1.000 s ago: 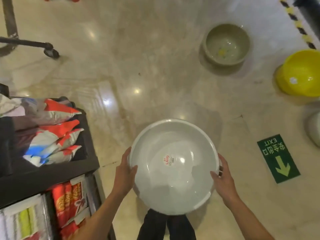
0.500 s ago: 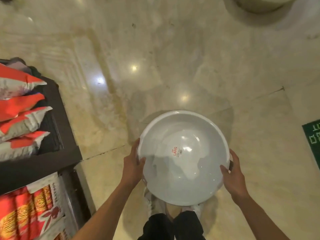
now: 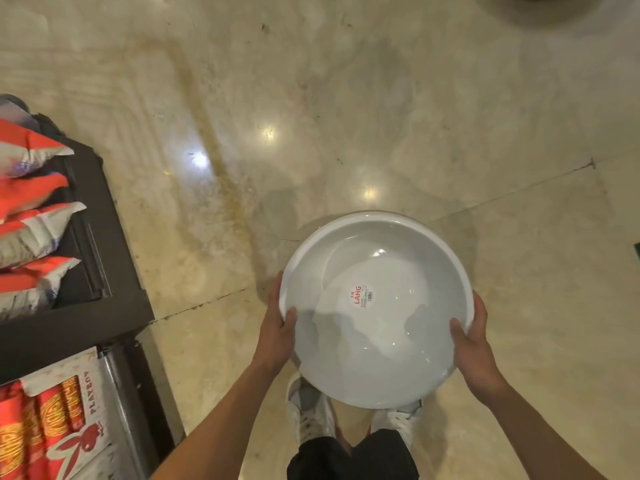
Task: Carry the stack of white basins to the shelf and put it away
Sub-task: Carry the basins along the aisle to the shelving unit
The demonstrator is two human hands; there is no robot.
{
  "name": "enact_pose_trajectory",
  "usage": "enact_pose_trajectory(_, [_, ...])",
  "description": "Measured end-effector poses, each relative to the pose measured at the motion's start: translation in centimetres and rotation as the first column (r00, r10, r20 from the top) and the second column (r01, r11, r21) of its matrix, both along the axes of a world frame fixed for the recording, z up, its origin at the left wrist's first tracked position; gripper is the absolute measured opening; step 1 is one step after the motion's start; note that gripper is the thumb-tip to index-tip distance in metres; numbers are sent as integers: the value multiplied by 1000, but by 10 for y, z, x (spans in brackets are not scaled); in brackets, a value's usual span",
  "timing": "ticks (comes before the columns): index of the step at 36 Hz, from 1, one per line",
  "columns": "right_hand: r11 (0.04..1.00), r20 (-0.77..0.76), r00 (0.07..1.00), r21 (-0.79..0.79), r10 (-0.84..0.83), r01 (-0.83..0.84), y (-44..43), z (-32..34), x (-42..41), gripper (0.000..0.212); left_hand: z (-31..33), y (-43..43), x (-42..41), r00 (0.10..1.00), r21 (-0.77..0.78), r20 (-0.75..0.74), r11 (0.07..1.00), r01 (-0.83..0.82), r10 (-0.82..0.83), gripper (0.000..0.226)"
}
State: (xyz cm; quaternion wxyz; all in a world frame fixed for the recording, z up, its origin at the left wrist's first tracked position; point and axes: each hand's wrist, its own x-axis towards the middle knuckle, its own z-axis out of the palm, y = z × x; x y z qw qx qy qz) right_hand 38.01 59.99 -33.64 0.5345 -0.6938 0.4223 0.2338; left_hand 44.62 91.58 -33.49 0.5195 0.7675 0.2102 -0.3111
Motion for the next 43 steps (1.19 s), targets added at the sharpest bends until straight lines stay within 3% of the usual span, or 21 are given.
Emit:
enact_pose_trajectory(5, [1000, 33, 999, -23, -12, 13, -1, 39, 16, 62, 41, -1, 13, 999, 8, 49, 1000, 18, -18, 63])
enact_pose_trajectory(9, [1000, 89, 996, -29, -7, 9, -3, 108, 36, 61, 112, 5, 27, 996, -9, 83, 999, -42, 42, 66])
enact_pose_trajectory(15, [999, 246, 968, 16, -47, 44, -7, 257, 84, 62, 254, 10, 62, 971, -14, 214, 994, -104, 105, 62])
enact_pose_trajectory(21, [998, 384, 923, -49, -26, 48, 0, 429, 117, 59, 417, 11, 92, 936, -43, 322, 989, -139, 146, 58])
enact_pose_trajectory(30, [987, 517, 855, -157, 43, 45, 14, 646, 130, 36, 617, 31, 106, 885, -57, 453, 994, -89, 105, 58])
enact_pose_trajectory(36, [985, 610, 787, -169, 85, 24, 18, 728, 125, 49, 700, 42, 98, 864, -55, 496, 996, -71, 89, 57])
enact_pose_trajectory(43, [990, 649, 760, -132, 47, 52, 33, 779, 96, 51, 744, 61, 93, 833, -64, 553, 998, 9, 28, 55])
